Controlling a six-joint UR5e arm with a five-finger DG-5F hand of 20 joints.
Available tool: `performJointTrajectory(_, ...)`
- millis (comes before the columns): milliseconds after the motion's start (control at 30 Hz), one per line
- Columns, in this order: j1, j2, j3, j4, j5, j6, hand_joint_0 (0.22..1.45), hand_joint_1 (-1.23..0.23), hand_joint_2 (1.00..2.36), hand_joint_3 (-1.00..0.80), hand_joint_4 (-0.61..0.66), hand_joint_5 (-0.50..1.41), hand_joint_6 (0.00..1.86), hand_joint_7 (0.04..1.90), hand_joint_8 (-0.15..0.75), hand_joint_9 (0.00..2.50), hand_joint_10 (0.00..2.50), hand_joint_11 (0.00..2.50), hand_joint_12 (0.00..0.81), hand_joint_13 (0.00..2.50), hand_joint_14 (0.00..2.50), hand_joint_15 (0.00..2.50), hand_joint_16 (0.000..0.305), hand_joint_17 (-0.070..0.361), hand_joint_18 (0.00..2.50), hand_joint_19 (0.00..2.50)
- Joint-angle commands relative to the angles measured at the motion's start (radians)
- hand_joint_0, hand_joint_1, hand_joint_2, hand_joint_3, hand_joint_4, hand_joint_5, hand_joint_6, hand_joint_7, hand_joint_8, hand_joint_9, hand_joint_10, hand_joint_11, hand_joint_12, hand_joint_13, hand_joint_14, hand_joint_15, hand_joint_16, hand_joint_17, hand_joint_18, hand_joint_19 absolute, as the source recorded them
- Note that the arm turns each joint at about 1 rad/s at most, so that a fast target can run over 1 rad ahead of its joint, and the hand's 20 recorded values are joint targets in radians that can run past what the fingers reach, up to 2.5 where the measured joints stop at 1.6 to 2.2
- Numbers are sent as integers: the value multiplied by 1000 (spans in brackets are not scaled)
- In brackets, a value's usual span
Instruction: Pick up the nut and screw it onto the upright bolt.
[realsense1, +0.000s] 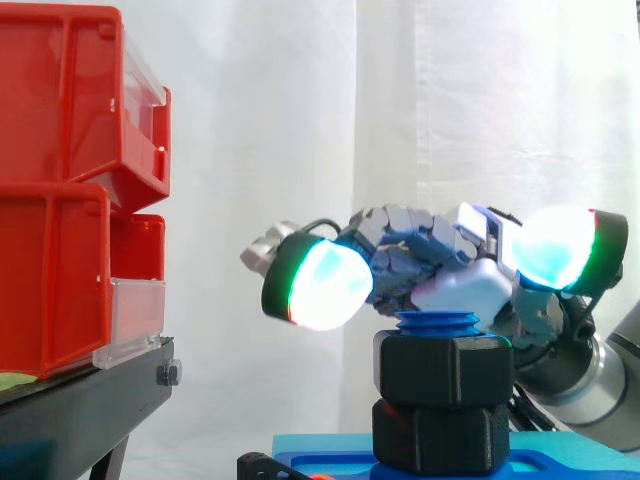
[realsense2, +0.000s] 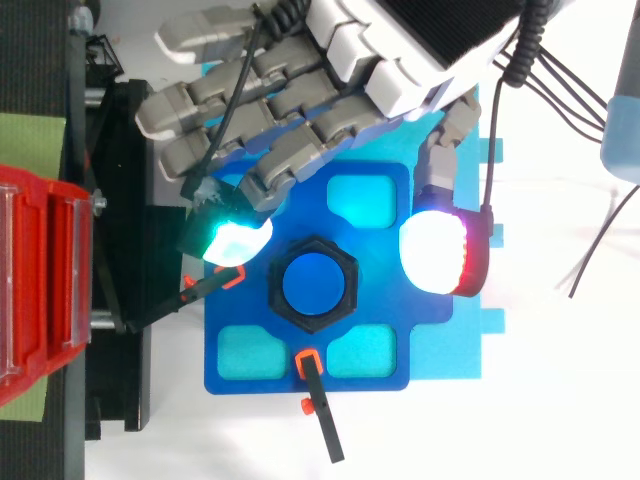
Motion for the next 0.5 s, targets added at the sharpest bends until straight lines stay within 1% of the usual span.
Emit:
performJointTrajectory(0, 7, 0, -32, -3, 25, -10, 423, -36, 1000, -500, 200, -194, 502, 746, 225, 301, 0, 0, 338, 20, 0, 0, 44, 100, 0, 0)
performJointTrajectory(200, 10, 2, -48, -5, 27, -9, 423, -26, 1000, -500, 216, -179, 503, 818, 234, 312, 0, 0, 339, 23, 0, 0, 44, 99, 0, 0)
performJointTrajectory(467, 11, 2, -48, -5, 25, -7, 426, -37, 1000, -500, 246, -162, 503, 914, 246, 335, 0, 0, 340, 40, 0, 0, 43, 98, 0, 0)
